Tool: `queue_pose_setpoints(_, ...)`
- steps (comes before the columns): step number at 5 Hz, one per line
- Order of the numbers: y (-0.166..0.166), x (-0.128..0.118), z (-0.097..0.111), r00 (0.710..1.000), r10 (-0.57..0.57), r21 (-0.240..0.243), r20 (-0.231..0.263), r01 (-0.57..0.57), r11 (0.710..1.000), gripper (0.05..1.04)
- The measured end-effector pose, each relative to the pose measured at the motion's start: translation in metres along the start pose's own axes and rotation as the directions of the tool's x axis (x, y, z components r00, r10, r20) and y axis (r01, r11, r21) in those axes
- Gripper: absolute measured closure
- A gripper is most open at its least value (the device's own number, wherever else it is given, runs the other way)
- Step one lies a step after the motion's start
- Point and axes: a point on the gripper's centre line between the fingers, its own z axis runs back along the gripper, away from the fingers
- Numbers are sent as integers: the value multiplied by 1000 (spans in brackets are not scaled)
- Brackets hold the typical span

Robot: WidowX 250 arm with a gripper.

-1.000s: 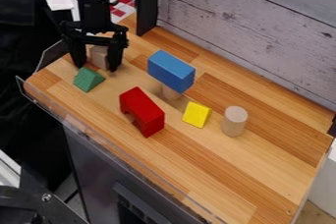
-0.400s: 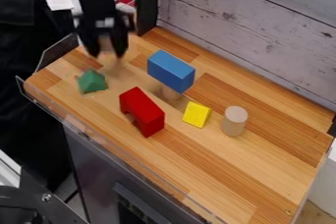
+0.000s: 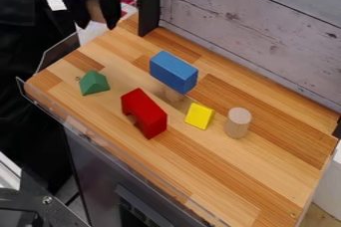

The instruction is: Put the grey cube on top of the rectangular block

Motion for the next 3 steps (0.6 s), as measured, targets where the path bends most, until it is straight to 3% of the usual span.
queue_pose_setpoints(1,-9,-24,8,999,-37,-3,9,38,999,488)
queue_pose_setpoints(3,-33,-79,-5,984,-169,10,-51,170,985,488)
